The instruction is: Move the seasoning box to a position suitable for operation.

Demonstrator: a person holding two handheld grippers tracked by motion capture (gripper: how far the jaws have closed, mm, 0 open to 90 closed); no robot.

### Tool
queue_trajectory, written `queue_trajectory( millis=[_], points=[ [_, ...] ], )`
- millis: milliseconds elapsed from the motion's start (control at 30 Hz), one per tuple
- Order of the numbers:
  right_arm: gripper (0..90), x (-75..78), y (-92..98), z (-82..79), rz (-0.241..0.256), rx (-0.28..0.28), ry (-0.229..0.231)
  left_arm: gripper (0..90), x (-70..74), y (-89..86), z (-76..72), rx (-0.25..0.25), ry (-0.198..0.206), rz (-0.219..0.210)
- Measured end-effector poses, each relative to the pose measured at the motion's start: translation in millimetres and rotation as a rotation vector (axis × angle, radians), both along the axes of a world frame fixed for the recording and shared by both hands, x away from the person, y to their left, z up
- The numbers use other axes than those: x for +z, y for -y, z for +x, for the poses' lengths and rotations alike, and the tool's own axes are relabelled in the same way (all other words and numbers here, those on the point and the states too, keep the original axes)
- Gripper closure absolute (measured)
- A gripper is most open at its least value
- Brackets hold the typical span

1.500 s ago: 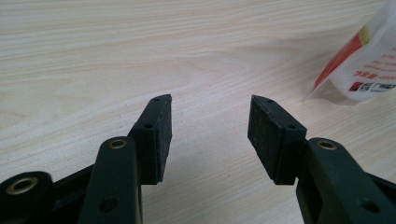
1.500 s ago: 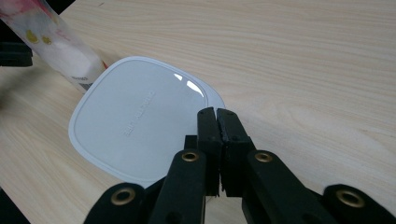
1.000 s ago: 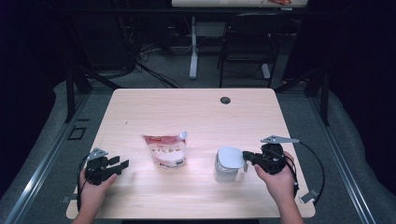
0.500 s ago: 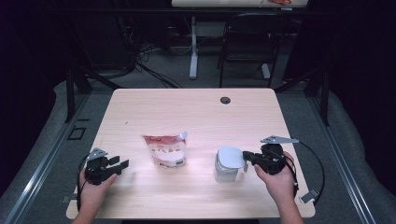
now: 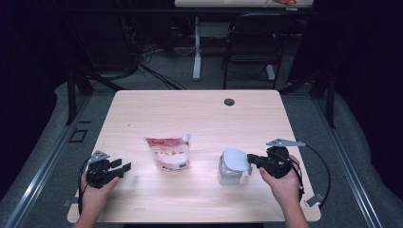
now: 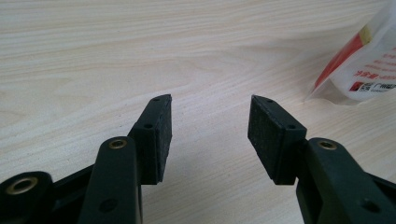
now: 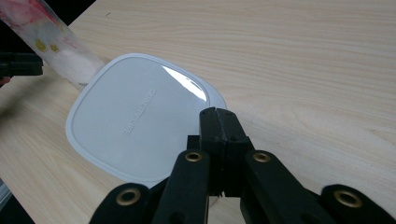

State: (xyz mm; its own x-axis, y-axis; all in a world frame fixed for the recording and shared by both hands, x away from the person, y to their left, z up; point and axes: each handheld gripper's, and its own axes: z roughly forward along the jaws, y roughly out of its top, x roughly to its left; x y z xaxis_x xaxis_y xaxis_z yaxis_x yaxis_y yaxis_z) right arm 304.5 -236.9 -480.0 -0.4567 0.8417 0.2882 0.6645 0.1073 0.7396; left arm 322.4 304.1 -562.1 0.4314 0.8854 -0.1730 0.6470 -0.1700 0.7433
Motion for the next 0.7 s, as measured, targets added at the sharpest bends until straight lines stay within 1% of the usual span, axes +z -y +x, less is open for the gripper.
queue_trajectory(
  millis=[133, 200, 333, 433, 467, 600, 667, 700],
  points=[
    [90.0, -1.1, 1.7, 0.3, 0.005, -0.004, -0.006, 49.8, 0.0, -0.1, 0.0, 0.001, 0.0, 0.0],
    [90.0, -2.0, 2.9, 0.3, 0.025, -0.008, -0.011, 49.8, 0.1, -0.1, 0.0, 0.0, 0.0, 0.0],
    [90.0, -3.8, 5.6, 1.2, 0.049, -0.007, -0.017, 49.8, 0.0, 0.0, 0.1, 0.0, 0.0, 0.0],
    [90.0, -4.5, 6.2, 1.2, 0.056, -0.01, -0.019, 49.8, 0.2, -0.1, 0.0, 0.0, 0.0, 0.0],
    [90.0, -4.9, 6.5, 1.2, 0.048, -0.014, -0.021, 49.8, 0.1, -0.1, 0.0, 0.0, 0.0, 0.0],
    [90.0, -6.3, 7.4, 1.5, 0.041, -0.017, -0.03, 49.8, 0.1, 0.2, 0.1, 0.0, 0.0, 0.0],
    [90.0, -8.5, 8.8, 2.0, 0.061, -0.023, -0.035, 49.7, 0.1, 0.1, 0.2, 0.0, 0.0, 0.0],
    [90.0, -8.5, 8.8, 2.0, 0.061, -0.023, -0.035, 49.7, 0.1, 0.0, 0.2, -0.001, 0.0, 0.0]
  ],
)
